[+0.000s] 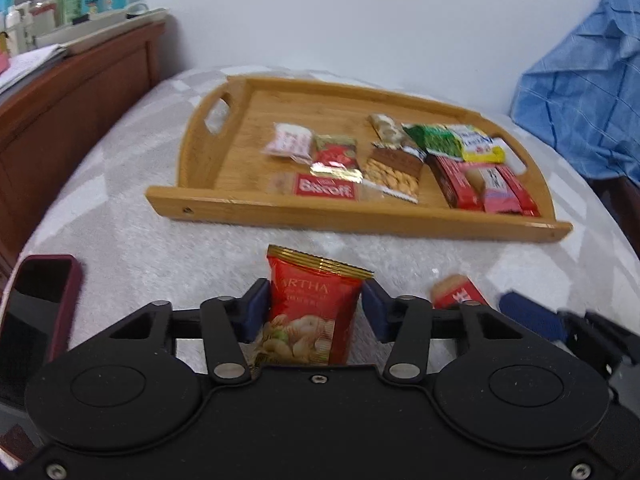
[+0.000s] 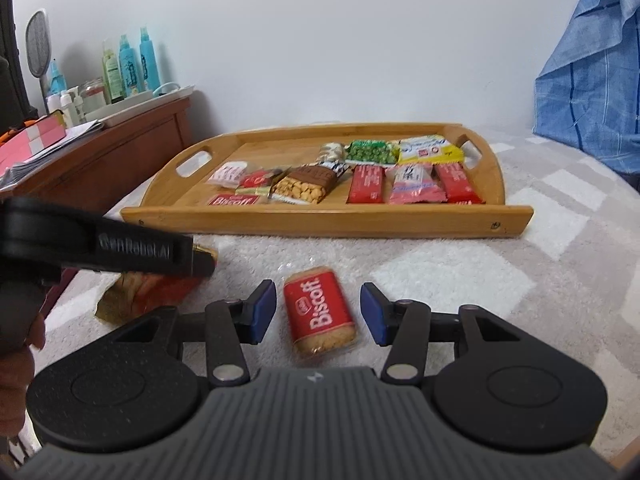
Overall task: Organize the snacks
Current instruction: 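Lift the red peanut bag with the left tool while the right tool approaches the Biscoff packet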
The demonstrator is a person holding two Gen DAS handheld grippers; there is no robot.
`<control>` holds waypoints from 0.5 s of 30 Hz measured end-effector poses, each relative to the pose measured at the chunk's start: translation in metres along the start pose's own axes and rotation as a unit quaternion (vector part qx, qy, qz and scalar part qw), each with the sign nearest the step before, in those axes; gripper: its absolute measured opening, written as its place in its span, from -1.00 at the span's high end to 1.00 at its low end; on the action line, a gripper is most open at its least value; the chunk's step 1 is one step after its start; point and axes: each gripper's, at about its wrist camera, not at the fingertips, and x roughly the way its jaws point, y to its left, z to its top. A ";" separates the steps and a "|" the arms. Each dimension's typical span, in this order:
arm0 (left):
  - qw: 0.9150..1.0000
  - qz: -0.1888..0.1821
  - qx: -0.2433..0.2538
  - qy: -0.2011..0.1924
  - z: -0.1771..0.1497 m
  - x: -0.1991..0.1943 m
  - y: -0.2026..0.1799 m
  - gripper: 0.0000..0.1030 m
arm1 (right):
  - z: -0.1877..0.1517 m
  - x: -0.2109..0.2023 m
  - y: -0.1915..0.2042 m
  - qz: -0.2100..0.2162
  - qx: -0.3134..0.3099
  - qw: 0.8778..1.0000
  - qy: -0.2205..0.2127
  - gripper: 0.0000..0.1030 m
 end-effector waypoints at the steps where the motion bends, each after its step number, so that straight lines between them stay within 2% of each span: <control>1: 1.000 0.000 0.003 0.001 -0.002 0.001 -0.001 0.08 | 0.000 0.001 0.001 -0.004 -0.005 1.000 0.000 -0.16; 4: 1.000 0.007 0.019 0.001 -0.007 0.000 -0.001 0.06 | -0.001 0.004 0.005 -0.010 -0.016 1.000 0.005 -0.16; 9: 0.999 0.009 0.036 -0.003 -0.015 -0.005 -0.001 -0.10 | -0.003 0.006 0.012 -0.011 -0.036 0.999 0.009 -0.16; 10: 0.999 0.010 0.036 -0.002 -0.016 -0.004 -0.001 -0.10 | -0.004 0.006 0.013 -0.013 -0.040 0.999 0.011 -0.24; 15: 0.999 0.013 0.039 -0.007 -0.019 -0.004 -0.002 -0.06 | -0.008 0.007 0.020 -0.024 -0.062 0.998 0.010 0.01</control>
